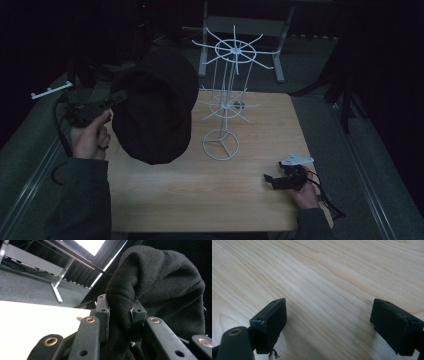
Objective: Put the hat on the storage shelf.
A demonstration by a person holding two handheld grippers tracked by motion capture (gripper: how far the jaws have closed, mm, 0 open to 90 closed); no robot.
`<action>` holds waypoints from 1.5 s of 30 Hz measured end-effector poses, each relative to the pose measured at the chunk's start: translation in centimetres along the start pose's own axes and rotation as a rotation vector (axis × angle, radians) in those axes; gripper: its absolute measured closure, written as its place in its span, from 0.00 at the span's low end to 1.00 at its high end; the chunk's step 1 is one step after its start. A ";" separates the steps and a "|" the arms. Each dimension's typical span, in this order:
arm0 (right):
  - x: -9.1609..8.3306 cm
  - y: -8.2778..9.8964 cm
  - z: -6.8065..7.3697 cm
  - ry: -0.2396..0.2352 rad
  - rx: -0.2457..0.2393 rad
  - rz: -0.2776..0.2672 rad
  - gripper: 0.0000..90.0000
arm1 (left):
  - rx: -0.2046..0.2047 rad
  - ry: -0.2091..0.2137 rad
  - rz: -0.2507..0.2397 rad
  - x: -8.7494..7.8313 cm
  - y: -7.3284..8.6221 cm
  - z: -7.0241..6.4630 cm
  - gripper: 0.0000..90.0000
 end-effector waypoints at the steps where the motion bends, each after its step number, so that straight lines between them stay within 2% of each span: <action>1: 0.0 0.0 0.0 0.000 0.000 0.000 0.15 | 0.001 0.003 -0.003 0.0 -0.1 -0.1 0.84; 11: 0.0 0.0 0.0 0.000 0.000 0.000 0.15 | 0.001 0.016 -0.013 0.3 -0.6 -0.8 0.84; 28: 0.0 0.0 0.0 0.000 -0.001 0.000 0.15 | -0.007 0.064 -0.039 0.8 -1.7 -2.3 0.84; 35: 0.0 0.0 0.0 0.000 0.000 0.000 0.15 | -0.007 0.083 -0.040 1.5 -2.2 -3.1 0.84; 45: 0.0 0.0 0.0 0.000 0.000 0.000 0.15 | -0.024 0.111 -0.040 2.3 -2.8 -3.5 0.84</action>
Point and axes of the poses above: each handheld gripper's, and its own axes: x roughly forward along the jaws, y roughly out of its underside, z roughly to its left, the point moved 9 cm from there along x, roughly forward along the jaws, and after that the axes turned 12 degrees about -x, right-handed, at the moved point
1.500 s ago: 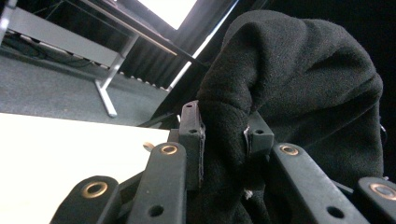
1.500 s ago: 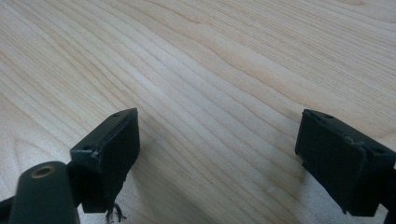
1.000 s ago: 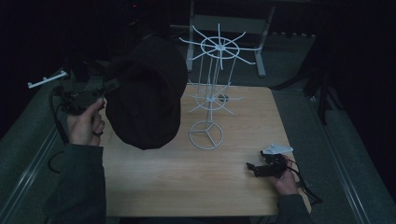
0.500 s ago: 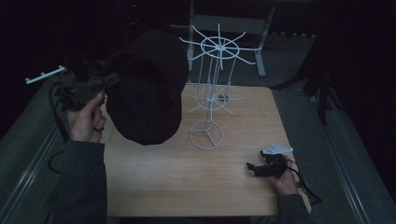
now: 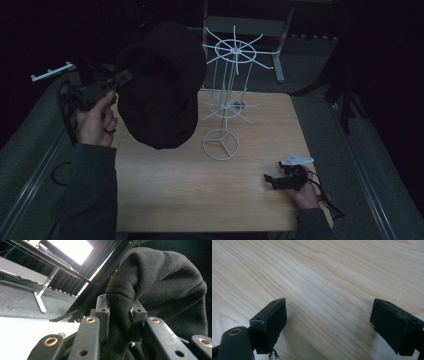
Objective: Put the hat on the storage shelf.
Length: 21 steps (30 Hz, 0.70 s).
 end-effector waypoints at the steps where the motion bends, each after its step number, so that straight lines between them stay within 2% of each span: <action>1: 0.0 0.0 0.0 0.000 0.000 0.000 0.15 | 0.000 0.000 0.002 0.1 -0.1 0.0 0.84; 13: 0.0 0.0 0.0 0.000 -0.001 0.000 0.15 | -0.020 0.023 0.003 1.5 -0.6 -0.5 0.84; 21: 0.0 0.0 0.0 0.000 0.000 0.000 0.15 | -0.047 0.037 -0.003 2.6 -1.1 -0.6 0.84</action>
Point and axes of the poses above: each handheld gripper's, and its own axes: x roughly forward along the jaws, y roughly out of its underside, z roughly to its left, the point moved 9 cm from there along x, roughly forward along the jaws, and after that the axes turned 12 degrees about -x, right-handed, at the moved point
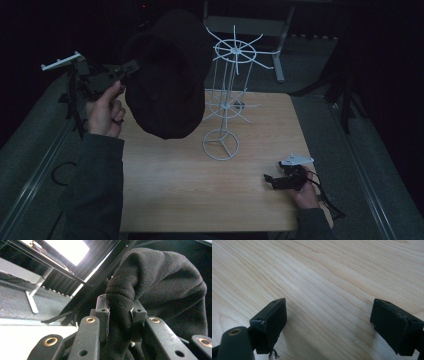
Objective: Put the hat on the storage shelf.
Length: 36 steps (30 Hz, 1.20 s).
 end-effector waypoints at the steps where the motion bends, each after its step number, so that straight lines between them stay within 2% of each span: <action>1: 0.0 0.0 0.0 0.000 0.000 0.000 0.15 | 0.002 -0.004 0.000 0.3 -0.1 -0.1 0.84; 22: 0.0 0.0 0.0 -0.001 0.001 0.001 0.15 | -0.022 0.013 -0.034 2.8 -1.2 -1.1 0.84; 30: 0.0 0.0 0.0 0.000 -0.001 0.001 0.15 | -0.059 0.003 -0.048 3.7 -1.1 -0.7 0.84; 36: 0.0 0.0 0.0 0.000 0.000 0.000 0.15 | -0.063 -0.001 -0.062 4.2 -0.9 -0.7 0.83</action>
Point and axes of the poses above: each handheld gripper's, and its own axes: x roughly forward along the jaws, y roughly out of its underside, z roughly to its left, the point moved 9 cm from there along x, roughly forward along the jaws, and after that the axes turned 12 degrees about -x, right-handed, at the moved point
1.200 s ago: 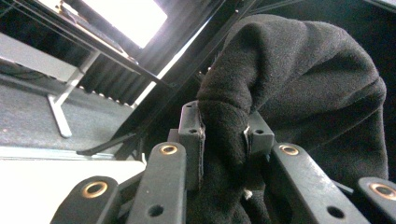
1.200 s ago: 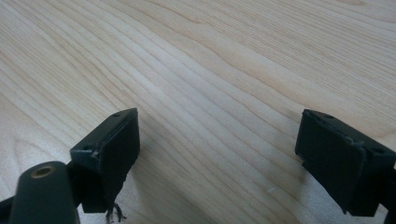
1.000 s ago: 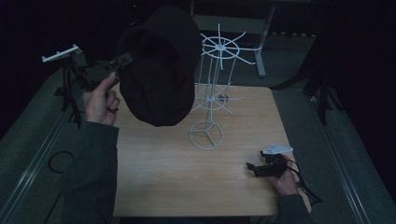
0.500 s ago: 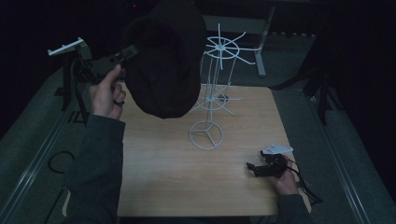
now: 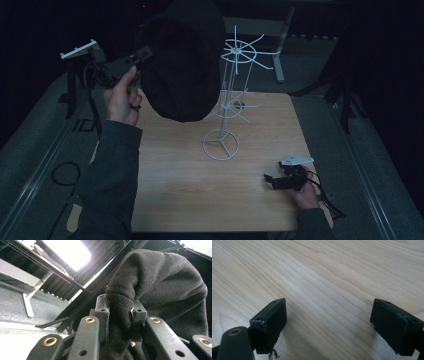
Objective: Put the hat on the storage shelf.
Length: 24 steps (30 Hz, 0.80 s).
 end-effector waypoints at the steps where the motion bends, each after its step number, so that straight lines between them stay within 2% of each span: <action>1: 0.0 0.0 0.0 0.000 0.000 0.000 0.15 | -0.011 0.002 0.000 0.1 0.0 0.0 0.83; 5: 0.0 0.0 0.0 0.000 -0.001 0.000 0.15 | -0.002 -0.014 0.002 0.7 0.5 0.3 0.83; 11: 0.0 0.0 0.0 0.001 -0.002 0.000 0.15 | 0.031 -0.107 0.005 1.5 1.1 1.7 0.83; 13: 0.0 0.0 0.0 0.000 -0.002 -0.001 0.15 | 0.036 -0.137 0.009 1.7 1.4 2.3 0.83; 15: 0.0 0.0 0.0 0.000 -0.002 -0.001 0.15 | 0.028 -0.145 0.010 1.9 1.5 2.8 0.83; 18: 0.0 0.0 0.0 0.001 -0.003 0.000 0.15 | 0.045 -0.197 0.010 2.0 1.6 3.5 0.83; 22: 0.0 0.0 0.0 0.001 -0.002 -0.001 0.15 | 0.014 -0.233 0.020 1.8 2.0 5.2 0.80; 24: 0.0 0.0 0.0 0.002 -0.002 -0.002 0.15 | 0.011 -0.285 0.033 1.6 2.3 6.4 0.77</action>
Point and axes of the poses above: each handheld gripper's, and its own axes: x roughly forward along the jaws, y roughly out of its underside, z roughly to its left, the point moved 9 cm from there along x, roughly forward along the jaws, and after that the axes turned 12 degrees about -x, right-handed, at the moved point
